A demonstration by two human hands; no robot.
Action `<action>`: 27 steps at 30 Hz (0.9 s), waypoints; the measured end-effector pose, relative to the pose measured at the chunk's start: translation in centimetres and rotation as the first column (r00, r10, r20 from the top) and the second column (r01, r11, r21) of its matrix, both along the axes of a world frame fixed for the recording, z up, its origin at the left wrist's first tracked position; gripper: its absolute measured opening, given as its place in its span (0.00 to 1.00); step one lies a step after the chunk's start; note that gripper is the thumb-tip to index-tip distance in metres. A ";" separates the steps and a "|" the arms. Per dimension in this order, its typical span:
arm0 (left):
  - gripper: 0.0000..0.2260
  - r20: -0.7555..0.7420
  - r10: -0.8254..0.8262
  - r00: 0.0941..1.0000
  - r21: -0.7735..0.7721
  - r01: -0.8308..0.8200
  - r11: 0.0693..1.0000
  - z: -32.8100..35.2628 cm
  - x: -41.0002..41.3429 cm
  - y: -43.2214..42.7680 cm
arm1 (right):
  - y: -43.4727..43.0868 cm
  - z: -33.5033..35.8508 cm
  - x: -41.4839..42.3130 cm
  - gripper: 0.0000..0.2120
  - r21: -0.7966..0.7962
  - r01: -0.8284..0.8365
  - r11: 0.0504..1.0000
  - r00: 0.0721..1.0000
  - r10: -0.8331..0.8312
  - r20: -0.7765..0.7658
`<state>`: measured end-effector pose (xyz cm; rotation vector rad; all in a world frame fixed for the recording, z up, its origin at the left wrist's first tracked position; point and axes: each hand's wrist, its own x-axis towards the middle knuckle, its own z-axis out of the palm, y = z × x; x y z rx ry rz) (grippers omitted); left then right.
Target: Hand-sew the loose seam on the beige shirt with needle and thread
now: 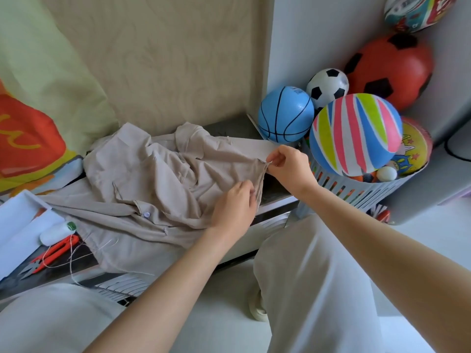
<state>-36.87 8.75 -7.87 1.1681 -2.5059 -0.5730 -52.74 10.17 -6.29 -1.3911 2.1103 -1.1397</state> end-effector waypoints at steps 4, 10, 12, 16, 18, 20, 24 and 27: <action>0.04 -0.031 0.090 0.995 0.057 -0.088 0.994 -0.4 -0.6 0.3 | 0.2 0.4 -0.2 0.05 -0.021 0.011 1.000 0.999 -0.010 0.031; 0.07 -0.075 0.087 0.993 0.097 -0.080 0.992 -0.3 -0.8 -0.1 | 0.1 0.4 -0.7 0.05 -0.023 0.040 0.999 0.998 -0.039 0.045; 0.07 -0.087 0.081 0.993 0.100 -0.072 0.992 -0.3 -0.8 0.1 | 0.0 0.3 -0.7 0.05 -0.025 0.044 0.999 0.998 -0.042 0.052; 0.11 -0.024 0.108 0.994 0.071 -0.106 0.992 -0.4 -1.0 0.5 | -0.1 0.3 -0.7 0.06 -0.035 0.060 0.998 0.997 -0.058 0.057; 0.10 0.003 0.125 0.992 0.073 -0.124 0.990 -0.4 -0.8 0.6 | -0.2 0.2 -0.7 0.06 -0.030 0.070 0.997 0.995 -0.068 0.071; 0.10 -0.006 0.128 0.992 0.087 -0.127 0.988 -0.4 -0.4 0.6 | -0.2 -0.2 -0.9 0.06 -0.006 0.087 0.996 0.994 -0.087 0.072; 0.11 -0.077 0.134 0.988 0.059 -0.129 0.990 0.2 1.0 0.6 | 0.1 -1.1 -1.3 0.06 0.073 0.119 0.990 0.985 -0.127 0.118; 0.10 -0.097 0.106 0.990 0.052 -0.102 0.993 0.9 2.1 0.3 | 0.5 -1.8 -1.2 0.06 0.133 0.113 0.985 0.987 -0.126 0.097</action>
